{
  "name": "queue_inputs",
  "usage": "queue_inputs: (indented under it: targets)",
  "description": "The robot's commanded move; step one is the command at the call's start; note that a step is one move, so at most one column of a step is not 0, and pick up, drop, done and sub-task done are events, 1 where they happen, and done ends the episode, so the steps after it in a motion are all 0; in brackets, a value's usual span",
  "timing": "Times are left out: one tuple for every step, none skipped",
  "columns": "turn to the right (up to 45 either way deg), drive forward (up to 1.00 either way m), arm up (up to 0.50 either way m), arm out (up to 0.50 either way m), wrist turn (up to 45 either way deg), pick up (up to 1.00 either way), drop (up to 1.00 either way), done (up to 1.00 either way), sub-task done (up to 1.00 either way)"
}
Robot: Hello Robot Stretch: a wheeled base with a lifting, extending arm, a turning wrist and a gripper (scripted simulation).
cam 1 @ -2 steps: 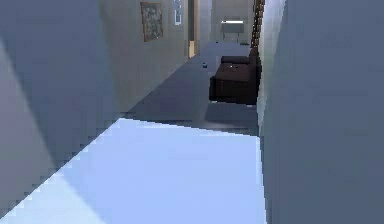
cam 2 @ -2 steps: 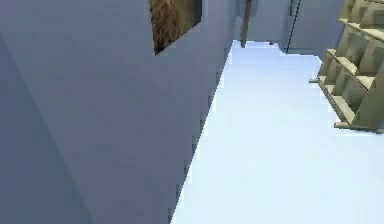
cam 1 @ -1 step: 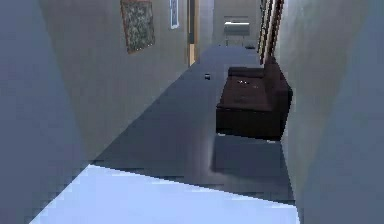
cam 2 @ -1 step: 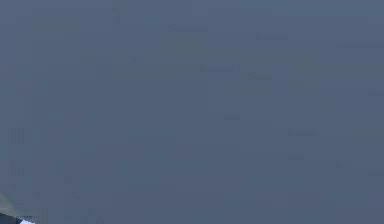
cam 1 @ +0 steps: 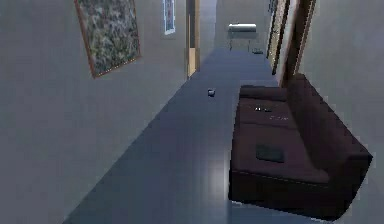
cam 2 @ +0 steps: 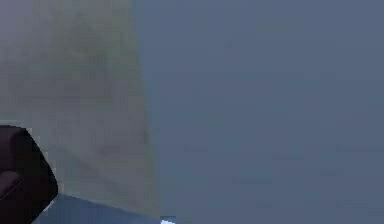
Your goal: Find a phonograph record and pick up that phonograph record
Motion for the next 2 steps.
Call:
queue_inputs:
  targets:
    - [0.0, 1.00, 0.00, 0.00, 0.0, 0.00, 0.00, 0.00, 0.00]
    - [6.0, 0.00, 0.00, 0.00, 0.0, 0.00, 0.00, 0.00, 0.00]
